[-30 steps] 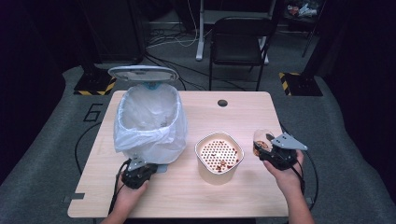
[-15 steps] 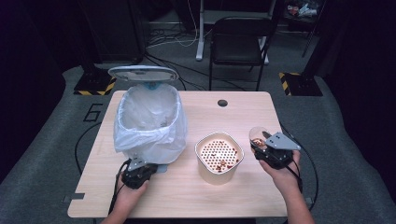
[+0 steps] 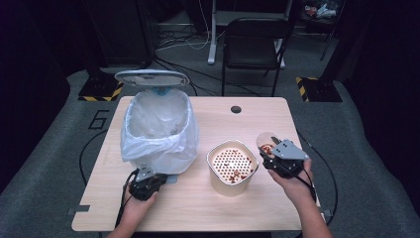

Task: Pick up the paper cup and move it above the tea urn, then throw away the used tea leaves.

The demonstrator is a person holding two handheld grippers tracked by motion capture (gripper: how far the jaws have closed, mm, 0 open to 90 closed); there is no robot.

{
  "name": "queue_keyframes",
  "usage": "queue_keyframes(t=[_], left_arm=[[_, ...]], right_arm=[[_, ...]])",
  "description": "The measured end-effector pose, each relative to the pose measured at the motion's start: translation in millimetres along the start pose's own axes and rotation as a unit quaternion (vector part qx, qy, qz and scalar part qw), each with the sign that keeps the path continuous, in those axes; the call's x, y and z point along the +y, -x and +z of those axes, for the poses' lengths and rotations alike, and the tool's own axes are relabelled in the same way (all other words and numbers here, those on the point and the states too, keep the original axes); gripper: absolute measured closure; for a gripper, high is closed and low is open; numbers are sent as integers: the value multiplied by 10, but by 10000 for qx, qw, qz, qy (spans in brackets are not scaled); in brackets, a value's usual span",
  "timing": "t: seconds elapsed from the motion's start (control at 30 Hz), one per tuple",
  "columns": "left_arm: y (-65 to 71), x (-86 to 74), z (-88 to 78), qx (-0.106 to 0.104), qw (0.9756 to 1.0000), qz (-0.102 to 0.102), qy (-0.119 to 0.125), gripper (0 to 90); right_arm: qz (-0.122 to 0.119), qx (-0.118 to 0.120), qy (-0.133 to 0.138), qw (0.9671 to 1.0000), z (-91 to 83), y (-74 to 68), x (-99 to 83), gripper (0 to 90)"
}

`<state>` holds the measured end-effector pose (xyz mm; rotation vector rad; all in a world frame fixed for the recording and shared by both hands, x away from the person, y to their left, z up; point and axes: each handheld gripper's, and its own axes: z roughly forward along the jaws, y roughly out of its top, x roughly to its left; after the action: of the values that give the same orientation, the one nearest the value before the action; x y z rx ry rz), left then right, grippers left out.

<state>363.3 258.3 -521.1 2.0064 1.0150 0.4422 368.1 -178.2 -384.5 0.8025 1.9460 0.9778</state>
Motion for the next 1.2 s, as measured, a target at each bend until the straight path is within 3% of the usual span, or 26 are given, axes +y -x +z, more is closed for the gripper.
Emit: queue_keyframes(t=[0.57, 0.73, 1.0, 1.2], left_arm=[[1, 0, 0, 2, 10000, 4, 2, 900], [0, 2, 0, 3, 10000, 14, -6, 900], [-1, 1, 0, -1, 10000, 8, -6, 900], [0, 1, 0, -1, 10000, 12, -3, 900]], right_arm=[[-616, -50, 165, 9979, -32, -193, 228, 443], [-1152, -211, 133, 9930, 11, -333, 252, 443], [-1579, -227, 86, 9872, 99, -476, 278, 443], [-1950, -327, 19, 9803, 137, -564, 296, 443]])
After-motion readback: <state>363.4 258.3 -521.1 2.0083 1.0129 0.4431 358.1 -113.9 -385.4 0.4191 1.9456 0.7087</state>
